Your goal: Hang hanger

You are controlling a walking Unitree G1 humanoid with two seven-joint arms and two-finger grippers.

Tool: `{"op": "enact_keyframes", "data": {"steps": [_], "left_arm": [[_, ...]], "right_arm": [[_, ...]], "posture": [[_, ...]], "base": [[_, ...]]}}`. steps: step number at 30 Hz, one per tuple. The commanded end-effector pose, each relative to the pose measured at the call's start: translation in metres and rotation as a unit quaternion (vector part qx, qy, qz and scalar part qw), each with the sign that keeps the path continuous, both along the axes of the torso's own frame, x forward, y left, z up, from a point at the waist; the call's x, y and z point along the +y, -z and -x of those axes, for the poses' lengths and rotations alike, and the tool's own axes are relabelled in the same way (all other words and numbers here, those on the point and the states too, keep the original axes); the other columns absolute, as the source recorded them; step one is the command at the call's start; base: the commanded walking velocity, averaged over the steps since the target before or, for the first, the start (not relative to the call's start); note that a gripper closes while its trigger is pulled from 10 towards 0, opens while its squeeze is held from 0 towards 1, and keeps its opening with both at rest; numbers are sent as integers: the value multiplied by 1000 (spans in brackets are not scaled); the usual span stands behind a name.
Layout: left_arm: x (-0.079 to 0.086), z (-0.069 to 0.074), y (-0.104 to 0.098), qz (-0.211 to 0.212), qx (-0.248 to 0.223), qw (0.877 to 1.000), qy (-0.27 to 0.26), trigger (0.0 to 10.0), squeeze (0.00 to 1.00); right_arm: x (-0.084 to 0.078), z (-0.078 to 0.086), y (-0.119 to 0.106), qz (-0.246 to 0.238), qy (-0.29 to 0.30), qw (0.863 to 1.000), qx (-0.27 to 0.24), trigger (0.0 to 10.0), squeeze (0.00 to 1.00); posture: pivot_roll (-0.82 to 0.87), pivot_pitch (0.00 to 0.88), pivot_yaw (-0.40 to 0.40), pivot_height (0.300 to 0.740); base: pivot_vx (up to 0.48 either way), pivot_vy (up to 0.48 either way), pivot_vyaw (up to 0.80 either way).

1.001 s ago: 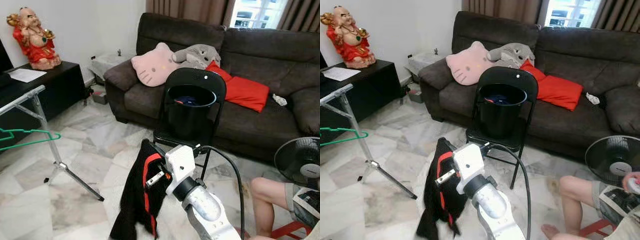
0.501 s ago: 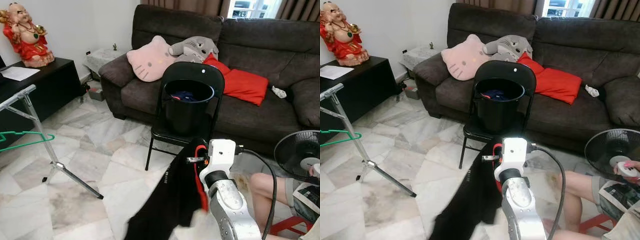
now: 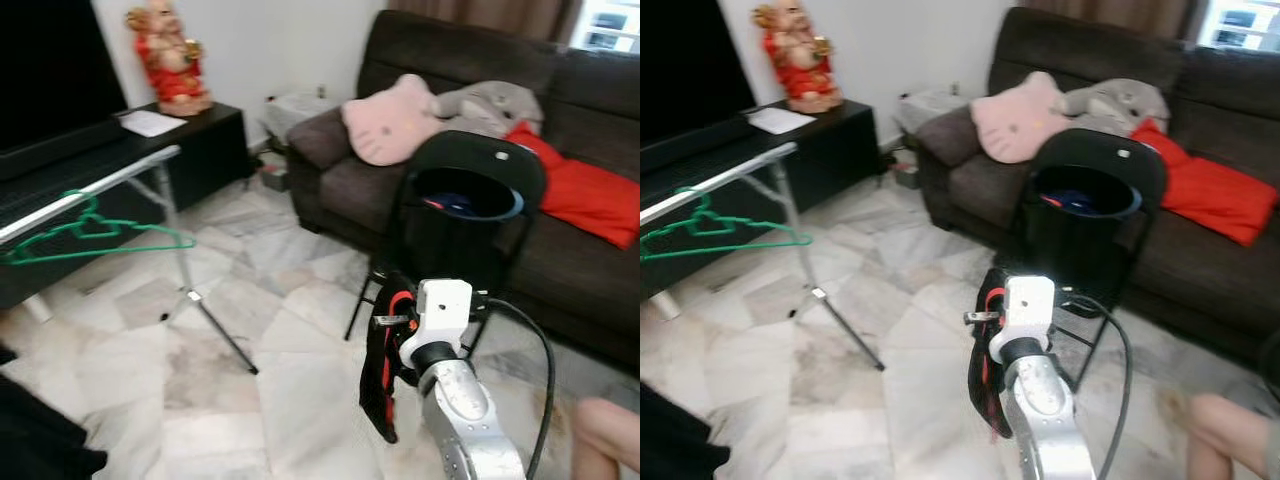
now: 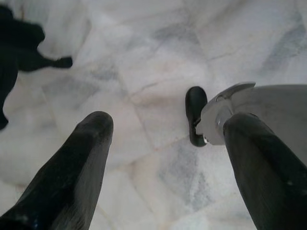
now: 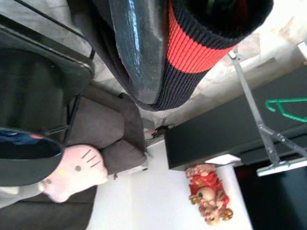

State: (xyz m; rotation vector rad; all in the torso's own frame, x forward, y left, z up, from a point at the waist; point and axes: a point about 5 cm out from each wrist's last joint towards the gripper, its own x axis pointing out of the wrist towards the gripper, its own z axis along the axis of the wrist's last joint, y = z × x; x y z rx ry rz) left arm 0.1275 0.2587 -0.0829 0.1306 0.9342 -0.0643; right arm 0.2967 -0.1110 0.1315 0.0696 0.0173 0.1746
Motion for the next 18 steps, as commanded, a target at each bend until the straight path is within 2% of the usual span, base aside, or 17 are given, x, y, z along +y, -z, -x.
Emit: {"op": "enact_keyframes", "data": {"steps": [1, 4, 11, 16, 18], "left_arm": [[3, 4, 1, -3, 10, 1000, 3, 10000, 0], [3, 4, 1, -4, 11, 1000, 4, 10000, 0], [-2, -2, 0, 0, 4, 1000, 9, 10000, 0], [-4, -4, 0, 2, 1, 1000, 8, 10000, 0], [-4, -7, -1, 3, -4, 1000, 1, 10000, 0]], "right_arm": [[-4, -4, -3, 0, 6, 1000, -12, 10000, 0], [-10, -4, 0, 5, 11, 1000, -8, 10000, 0], [-38, -5, 15, 31, 43, 999, 14, 10000, 0], [-47, -5, 24, 34, 56, 997, 28, 10000, 0], [-59, -1, 41, 42, 74, 995, 54, 10000, 0]], "posture": [[-50, 0, 23, 740], [-52, 0, 23, 740], [-60, 0, 23, 740], [-63, 0, 25, 740], [-60, 0, 25, 740]], "base": [[0, 0, 775], [0, 0, 775], [0, 0, 775], [0, 0, 775], [0, 0, 775]]}}
